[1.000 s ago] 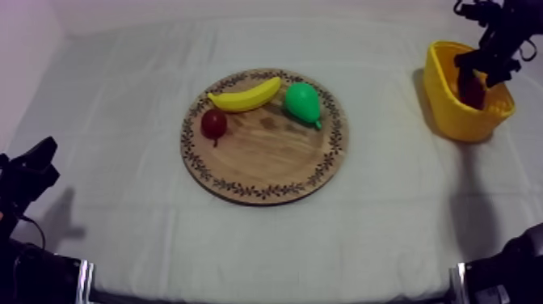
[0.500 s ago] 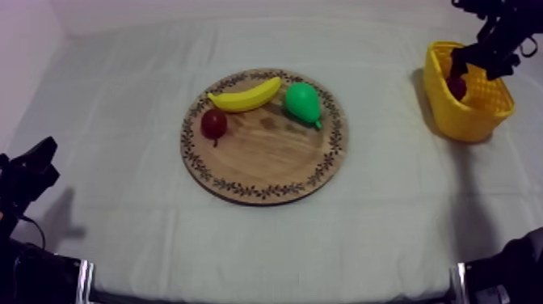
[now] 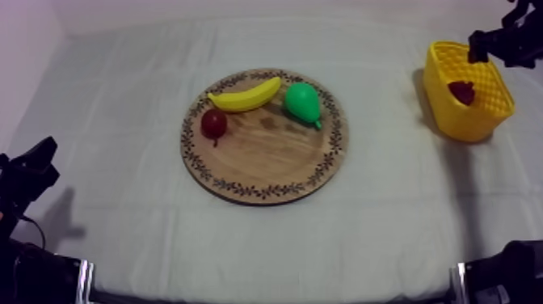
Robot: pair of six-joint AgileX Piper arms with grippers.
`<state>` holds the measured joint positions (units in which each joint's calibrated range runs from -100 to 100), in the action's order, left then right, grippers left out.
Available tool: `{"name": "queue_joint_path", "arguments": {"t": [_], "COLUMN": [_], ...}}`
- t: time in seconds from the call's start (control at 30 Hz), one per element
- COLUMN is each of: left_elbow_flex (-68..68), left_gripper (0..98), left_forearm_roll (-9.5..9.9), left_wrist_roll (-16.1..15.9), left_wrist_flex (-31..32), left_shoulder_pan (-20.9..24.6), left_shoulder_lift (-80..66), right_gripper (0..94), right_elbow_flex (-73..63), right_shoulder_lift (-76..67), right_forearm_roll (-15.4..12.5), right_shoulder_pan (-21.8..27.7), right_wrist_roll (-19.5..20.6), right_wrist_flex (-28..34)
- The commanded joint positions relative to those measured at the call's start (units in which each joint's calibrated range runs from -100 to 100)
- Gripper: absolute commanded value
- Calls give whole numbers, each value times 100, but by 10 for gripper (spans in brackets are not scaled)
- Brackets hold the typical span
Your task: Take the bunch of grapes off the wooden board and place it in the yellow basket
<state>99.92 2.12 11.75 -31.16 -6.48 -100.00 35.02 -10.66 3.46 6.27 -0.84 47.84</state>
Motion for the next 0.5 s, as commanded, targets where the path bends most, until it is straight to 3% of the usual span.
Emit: {"name": "queue_joint_path", "arguments": {"t": [0.0,0.47], "left_elbow_flex": [-3,-3], "left_gripper": [1,1], "left_forearm_roll": [1,1], "left_wrist_roll": [0,0], "left_wrist_flex": [3,3], "left_shoulder_pan": [0,0], "left_shoulder_lift": [0,0], "right_gripper": [570,509], "right_elbow_flex": [307,2532], "right_shoulder_lift": [-575,-2960], "right_forearm_roll": [27,339], "right_shoulder_pan": [-9,-164], "right_wrist_roll": [17,315], "right_wrist_flex": [-94,-716]}}
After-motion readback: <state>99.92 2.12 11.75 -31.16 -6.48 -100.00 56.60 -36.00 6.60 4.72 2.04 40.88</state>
